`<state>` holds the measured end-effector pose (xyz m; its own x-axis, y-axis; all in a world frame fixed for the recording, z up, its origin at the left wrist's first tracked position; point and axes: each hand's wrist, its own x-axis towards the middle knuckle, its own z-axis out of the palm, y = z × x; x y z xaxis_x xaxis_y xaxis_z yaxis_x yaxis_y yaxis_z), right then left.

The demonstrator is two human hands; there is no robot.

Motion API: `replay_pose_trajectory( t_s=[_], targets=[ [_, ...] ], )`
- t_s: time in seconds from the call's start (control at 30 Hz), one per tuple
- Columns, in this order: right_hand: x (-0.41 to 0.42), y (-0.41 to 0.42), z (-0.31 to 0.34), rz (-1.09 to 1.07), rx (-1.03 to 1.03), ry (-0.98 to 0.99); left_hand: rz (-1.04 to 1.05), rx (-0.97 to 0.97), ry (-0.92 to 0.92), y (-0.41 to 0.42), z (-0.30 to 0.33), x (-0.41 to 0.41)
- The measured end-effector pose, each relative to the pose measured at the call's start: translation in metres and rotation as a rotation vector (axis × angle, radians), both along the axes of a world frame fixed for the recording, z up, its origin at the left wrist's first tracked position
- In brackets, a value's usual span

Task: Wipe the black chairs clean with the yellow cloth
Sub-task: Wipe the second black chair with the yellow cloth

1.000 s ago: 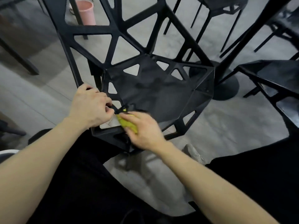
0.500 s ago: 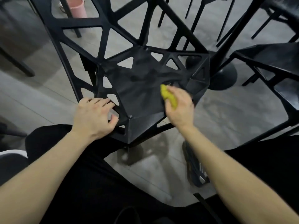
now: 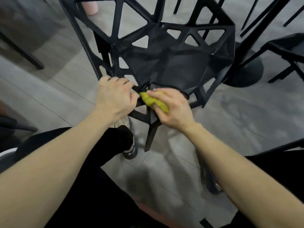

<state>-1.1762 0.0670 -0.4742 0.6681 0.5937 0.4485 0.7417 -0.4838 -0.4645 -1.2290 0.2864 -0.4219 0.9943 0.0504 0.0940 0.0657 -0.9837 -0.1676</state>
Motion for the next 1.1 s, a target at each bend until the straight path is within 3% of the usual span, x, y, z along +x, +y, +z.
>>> replay_pose_trajectory(
  t_s=[0.17,0.3,0.4,0.53,0.7,0.8,0.87,0.97,1.1],
  targets=[
    [0.097,0.015,0.024,-0.251,-0.152,0.143,0.077,-0.036,0.075,-0.022,0.012,0.066],
    [0.038,0.050,0.006,-0.454,0.115,0.166,0.078,-0.084,0.031,-0.026,0.006,0.082],
    [-0.004,0.042,0.000,-0.300,0.270,0.192,0.036,-0.110,-0.026,-0.021,-0.003,0.082],
    [0.066,-0.028,-0.003,-0.055,0.078,0.090,0.003,-0.118,-0.101,-0.018,-0.013,0.083],
    [0.186,-0.080,0.007,-0.524,0.279,0.311,0.020,-0.104,-0.132,-0.016,-0.018,0.083],
    [0.192,-0.065,0.006,-0.688,0.344,0.383,0.050,-0.108,-0.147,-0.017,-0.021,0.086],
    [0.146,-0.039,-0.001,-0.625,0.298,0.292,0.058,-0.105,-0.143,-0.017,-0.021,0.087],
    [0.060,-0.003,-0.020,-0.230,0.169,0.131,0.070,-0.106,-0.142,-0.017,-0.019,0.085],
    [0.020,0.005,-0.025,-0.160,0.138,0.221,-0.018,-0.217,-0.185,-0.014,-0.014,0.080]
  ],
)
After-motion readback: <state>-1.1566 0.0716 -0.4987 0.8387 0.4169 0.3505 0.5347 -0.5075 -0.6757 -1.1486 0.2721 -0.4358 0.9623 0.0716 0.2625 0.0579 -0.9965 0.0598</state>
